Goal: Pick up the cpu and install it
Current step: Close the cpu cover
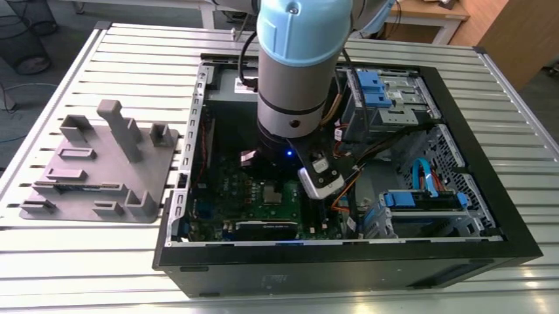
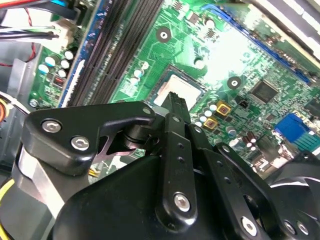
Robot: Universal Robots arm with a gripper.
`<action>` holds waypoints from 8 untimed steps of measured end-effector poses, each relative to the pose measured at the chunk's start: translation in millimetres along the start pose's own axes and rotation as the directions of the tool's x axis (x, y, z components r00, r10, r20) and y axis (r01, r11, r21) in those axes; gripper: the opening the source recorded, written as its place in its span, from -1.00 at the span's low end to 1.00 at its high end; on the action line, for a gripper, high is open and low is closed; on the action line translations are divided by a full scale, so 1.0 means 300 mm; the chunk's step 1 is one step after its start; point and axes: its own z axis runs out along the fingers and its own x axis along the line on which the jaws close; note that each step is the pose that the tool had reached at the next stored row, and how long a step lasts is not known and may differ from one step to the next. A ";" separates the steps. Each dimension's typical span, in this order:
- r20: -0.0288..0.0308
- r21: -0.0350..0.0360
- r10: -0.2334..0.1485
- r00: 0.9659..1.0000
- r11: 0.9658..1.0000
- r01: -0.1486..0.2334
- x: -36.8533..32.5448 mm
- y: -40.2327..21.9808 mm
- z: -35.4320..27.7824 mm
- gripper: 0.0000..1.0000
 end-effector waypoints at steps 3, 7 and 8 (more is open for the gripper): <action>0.000 0.000 0.000 1.000 1.000 0.000 -0.013 0.000 0.000 -0.79; 0.000 0.000 0.000 1.000 1.000 0.000 -0.022 0.003 0.001 -0.79; 0.000 0.000 0.000 1.000 1.000 0.000 -0.024 0.005 0.001 -0.79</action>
